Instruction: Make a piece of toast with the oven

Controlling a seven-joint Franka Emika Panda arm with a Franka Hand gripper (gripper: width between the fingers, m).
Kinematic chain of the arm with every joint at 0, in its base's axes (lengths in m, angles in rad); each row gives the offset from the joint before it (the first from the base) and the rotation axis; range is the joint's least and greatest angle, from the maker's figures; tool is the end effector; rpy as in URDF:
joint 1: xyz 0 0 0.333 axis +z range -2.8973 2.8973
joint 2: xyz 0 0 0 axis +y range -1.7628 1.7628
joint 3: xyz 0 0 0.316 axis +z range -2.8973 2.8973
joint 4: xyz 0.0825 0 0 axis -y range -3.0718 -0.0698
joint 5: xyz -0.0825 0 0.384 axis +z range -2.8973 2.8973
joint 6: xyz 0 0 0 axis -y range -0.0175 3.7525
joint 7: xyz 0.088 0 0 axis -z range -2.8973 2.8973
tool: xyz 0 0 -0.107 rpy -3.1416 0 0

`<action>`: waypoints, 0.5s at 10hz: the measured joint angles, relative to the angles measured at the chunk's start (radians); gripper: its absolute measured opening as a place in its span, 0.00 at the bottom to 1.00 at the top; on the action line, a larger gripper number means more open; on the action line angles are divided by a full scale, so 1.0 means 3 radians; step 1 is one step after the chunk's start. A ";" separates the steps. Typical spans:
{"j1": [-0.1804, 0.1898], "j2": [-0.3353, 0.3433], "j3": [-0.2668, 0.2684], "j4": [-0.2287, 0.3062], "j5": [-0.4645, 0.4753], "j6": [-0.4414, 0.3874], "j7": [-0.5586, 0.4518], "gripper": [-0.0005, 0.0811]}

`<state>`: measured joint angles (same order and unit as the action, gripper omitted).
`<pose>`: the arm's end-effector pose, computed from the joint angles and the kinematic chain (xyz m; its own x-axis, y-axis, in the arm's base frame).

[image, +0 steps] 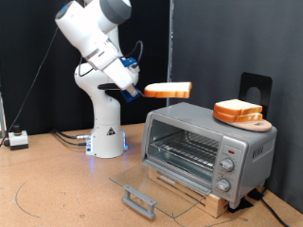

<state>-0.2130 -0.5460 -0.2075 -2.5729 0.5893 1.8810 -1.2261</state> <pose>0.3495 -0.1116 0.4439 0.7771 0.4132 0.4748 0.6092 -0.6837 -0.4019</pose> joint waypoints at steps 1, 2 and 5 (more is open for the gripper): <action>-0.0029 0.0072 -0.0079 0.0045 -0.0080 0.0001 -0.0105 0.57; -0.0050 0.0146 -0.0155 0.0088 -0.0134 0.0013 -0.0225 0.57; -0.0098 0.0416 -0.0393 0.0242 -0.0259 0.0012 -0.0525 0.57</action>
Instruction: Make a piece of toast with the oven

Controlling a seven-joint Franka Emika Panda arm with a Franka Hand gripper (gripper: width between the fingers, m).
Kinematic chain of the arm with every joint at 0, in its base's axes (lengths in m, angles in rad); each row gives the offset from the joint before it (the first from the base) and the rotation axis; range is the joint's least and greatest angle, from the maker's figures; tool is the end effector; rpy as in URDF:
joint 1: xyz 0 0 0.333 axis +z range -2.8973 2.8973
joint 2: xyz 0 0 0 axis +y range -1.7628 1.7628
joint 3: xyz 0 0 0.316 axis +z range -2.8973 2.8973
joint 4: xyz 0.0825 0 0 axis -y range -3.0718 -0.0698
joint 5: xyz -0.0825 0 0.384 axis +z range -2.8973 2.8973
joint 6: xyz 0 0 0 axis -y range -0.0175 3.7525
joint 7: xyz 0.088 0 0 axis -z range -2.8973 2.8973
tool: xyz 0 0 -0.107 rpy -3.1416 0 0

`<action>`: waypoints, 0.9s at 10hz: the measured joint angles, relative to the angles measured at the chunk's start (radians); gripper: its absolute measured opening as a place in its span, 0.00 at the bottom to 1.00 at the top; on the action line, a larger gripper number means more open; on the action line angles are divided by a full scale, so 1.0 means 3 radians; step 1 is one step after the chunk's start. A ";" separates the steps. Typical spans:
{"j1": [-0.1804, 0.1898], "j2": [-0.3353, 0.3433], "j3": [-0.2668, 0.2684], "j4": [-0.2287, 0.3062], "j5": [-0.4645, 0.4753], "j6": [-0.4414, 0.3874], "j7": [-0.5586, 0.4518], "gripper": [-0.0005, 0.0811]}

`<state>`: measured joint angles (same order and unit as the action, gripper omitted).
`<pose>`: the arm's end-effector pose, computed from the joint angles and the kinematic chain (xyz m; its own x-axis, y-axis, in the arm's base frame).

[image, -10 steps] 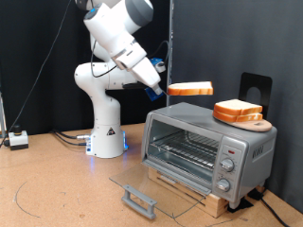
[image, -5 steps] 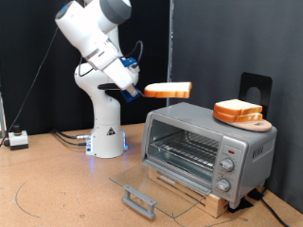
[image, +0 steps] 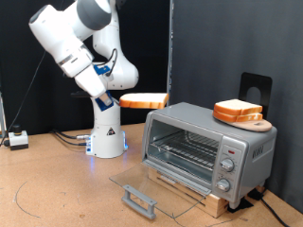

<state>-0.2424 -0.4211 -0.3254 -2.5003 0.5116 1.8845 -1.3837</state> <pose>0.3504 -0.1814 0.4229 0.7587 0.4462 0.4747 0.6298 -0.6888 -0.3591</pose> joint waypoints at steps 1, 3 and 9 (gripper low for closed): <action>-0.0005 0.0107 -0.0085 0.0057 0.0003 -0.0007 -0.0062 0.57; -0.0002 0.0248 -0.0130 0.0148 0.0015 -0.0060 -0.0110 0.57; 0.0008 0.0269 -0.0071 -0.0156 -0.0348 0.0002 -0.0501 0.57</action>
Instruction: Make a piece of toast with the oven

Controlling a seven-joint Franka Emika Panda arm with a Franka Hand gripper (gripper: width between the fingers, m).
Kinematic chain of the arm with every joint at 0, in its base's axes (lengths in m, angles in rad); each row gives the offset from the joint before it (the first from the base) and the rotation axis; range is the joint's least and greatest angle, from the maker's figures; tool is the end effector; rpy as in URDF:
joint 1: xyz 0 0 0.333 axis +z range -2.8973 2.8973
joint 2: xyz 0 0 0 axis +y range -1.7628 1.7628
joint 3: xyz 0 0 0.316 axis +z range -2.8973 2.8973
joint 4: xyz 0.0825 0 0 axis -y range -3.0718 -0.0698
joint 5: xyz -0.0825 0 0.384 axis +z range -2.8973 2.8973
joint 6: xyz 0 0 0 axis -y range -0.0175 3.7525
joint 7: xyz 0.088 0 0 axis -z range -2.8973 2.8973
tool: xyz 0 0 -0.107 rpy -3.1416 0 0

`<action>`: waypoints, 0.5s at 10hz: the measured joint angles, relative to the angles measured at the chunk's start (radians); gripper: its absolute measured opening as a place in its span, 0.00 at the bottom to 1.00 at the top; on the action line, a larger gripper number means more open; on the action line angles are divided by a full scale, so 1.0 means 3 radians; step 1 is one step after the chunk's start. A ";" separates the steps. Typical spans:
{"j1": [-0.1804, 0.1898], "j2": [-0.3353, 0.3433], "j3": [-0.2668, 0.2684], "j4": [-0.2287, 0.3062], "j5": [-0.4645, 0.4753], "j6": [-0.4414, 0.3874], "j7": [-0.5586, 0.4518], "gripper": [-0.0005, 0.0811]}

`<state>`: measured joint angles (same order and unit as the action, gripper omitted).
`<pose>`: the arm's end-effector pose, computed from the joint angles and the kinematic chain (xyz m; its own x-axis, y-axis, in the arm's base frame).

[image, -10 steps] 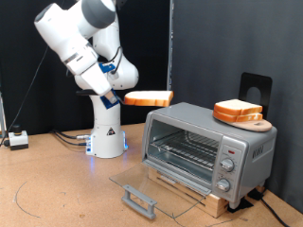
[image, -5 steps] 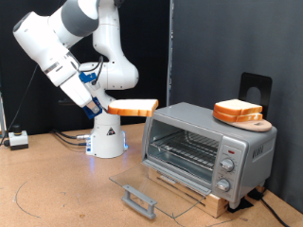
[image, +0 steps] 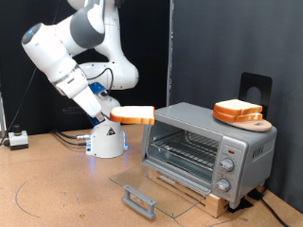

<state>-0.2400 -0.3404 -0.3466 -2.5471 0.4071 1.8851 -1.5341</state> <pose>0.3376 -0.1851 0.3682 0.7016 0.5880 0.4025 0.7125 -0.5896 -0.3806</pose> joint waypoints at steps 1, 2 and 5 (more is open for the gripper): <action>0.0000 0.0027 0.0008 -0.0078 0.0000 0.0176 0.0000 0.57; 0.0000 0.0074 0.0009 -0.0130 0.0000 0.0314 0.0000 0.57; 0.0003 0.0266 0.0010 -0.0199 0.0053 0.0577 -0.0102 0.57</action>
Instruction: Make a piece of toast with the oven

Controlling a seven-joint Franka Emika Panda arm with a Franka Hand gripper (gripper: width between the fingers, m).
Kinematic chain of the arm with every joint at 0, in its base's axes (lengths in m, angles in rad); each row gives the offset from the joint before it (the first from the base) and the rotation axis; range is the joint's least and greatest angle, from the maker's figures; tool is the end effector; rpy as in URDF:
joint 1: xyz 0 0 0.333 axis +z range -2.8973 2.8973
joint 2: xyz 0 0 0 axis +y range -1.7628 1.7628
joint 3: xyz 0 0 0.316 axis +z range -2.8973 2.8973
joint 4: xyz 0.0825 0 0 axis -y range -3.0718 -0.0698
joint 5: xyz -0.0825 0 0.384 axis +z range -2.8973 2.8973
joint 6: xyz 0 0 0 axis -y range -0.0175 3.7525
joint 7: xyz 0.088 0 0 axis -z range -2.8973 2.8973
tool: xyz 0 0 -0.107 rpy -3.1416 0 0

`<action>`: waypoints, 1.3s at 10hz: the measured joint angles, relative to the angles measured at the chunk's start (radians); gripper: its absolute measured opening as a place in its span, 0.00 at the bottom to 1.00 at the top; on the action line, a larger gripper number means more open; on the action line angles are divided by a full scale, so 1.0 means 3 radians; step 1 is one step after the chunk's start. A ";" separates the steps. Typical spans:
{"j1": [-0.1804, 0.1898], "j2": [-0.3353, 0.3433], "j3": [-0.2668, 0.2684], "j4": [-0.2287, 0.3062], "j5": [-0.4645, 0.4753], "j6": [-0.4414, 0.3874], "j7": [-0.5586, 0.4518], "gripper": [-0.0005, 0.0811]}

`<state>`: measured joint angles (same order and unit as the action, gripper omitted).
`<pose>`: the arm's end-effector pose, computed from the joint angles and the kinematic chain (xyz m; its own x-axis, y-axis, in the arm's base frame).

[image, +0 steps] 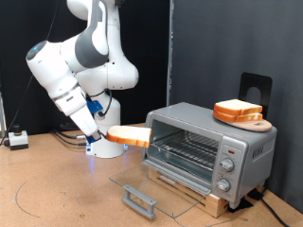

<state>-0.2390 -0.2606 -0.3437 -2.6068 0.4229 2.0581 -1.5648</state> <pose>0.3382 -0.1904 0.3218 0.7274 0.5812 0.3649 0.6854 -0.6414 -0.3448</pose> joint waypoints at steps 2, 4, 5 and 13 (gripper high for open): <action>0.0010 0.0091 0.0000 -0.0001 0.0106 0.0095 -0.0073 0.57; 0.0015 0.0145 0.0005 0.0000 0.0149 0.0151 -0.0093 0.57; 0.0015 0.0179 0.0019 -0.0001 0.0150 0.0195 -0.0091 0.57; 0.0299 0.0127 0.0514 -0.0196 0.0376 0.0464 -0.0009 0.57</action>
<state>-0.1494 -0.2226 -0.1896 -2.6656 0.5358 2.1971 -1.5674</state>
